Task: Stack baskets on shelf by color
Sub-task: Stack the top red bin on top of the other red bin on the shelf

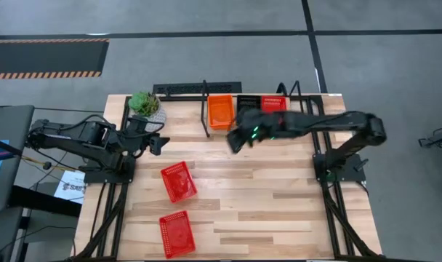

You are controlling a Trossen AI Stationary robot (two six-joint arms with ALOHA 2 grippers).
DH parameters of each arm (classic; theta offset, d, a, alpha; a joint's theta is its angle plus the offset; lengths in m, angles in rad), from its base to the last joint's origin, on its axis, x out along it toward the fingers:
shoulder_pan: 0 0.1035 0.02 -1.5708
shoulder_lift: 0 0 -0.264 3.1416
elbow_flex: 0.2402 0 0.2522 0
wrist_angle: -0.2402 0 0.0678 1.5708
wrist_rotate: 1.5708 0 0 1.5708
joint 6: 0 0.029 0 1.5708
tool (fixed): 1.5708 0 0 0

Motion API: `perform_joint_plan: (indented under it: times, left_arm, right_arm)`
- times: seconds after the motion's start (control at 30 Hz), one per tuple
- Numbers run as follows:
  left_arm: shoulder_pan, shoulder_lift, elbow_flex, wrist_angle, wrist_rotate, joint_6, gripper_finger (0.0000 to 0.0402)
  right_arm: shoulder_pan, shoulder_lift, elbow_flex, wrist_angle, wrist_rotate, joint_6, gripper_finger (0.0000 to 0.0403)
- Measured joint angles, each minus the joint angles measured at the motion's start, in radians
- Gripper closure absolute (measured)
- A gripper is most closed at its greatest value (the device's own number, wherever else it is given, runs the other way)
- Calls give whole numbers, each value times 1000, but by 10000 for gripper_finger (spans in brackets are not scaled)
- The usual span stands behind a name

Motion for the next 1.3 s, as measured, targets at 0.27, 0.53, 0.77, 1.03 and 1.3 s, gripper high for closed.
perform_joint_plan:
  times: [0.27,0.53,0.77,1.03,1.3]
  left_arm:
    - [0,0,0,0,56,83,123]
    - [0,0,0,-15,117,129,123]
    - [0,0,0,-41,120,103,123]
    - [0,0,0,-45,117,68,123]
    - [0,0,0,-47,117,65,123]
  right_arm:
    - [97,232,3,204,-40,48,250]
    - [147,473,150,198,-102,79,198]
    - [166,654,350,188,-104,47,189]
    - [164,794,494,132,-103,44,198]
    - [168,855,516,96,-120,45,200]
